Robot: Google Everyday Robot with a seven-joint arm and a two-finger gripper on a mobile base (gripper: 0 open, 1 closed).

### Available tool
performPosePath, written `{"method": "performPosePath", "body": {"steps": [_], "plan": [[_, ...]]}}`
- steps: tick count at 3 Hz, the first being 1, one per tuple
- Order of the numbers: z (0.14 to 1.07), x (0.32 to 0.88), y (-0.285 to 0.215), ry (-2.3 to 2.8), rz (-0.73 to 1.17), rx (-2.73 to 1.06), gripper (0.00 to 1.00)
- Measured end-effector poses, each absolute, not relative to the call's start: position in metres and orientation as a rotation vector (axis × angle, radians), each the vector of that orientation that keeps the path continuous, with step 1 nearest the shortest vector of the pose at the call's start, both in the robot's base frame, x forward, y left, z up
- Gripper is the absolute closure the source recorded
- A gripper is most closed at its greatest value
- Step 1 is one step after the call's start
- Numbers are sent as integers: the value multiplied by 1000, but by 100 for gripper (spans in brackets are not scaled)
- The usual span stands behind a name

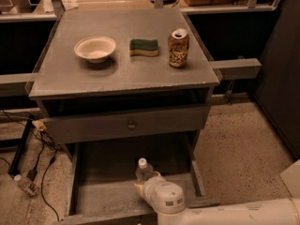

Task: Place blue plastic bottle into middle drawer

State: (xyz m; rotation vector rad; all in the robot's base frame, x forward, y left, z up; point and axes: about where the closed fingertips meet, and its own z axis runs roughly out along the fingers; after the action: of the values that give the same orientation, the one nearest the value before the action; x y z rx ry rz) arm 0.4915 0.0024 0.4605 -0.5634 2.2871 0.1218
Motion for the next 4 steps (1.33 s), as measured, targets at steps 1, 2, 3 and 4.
{"method": "performPosePath", "body": {"steps": [1, 2, 3, 4], "plan": [[447, 485, 1, 2299, 152, -556, 100], [439, 482, 2, 2300, 181, -553, 100], [438, 488, 6, 2284, 207, -557, 100], [438, 491, 9, 2273, 223, -557, 100]]}}
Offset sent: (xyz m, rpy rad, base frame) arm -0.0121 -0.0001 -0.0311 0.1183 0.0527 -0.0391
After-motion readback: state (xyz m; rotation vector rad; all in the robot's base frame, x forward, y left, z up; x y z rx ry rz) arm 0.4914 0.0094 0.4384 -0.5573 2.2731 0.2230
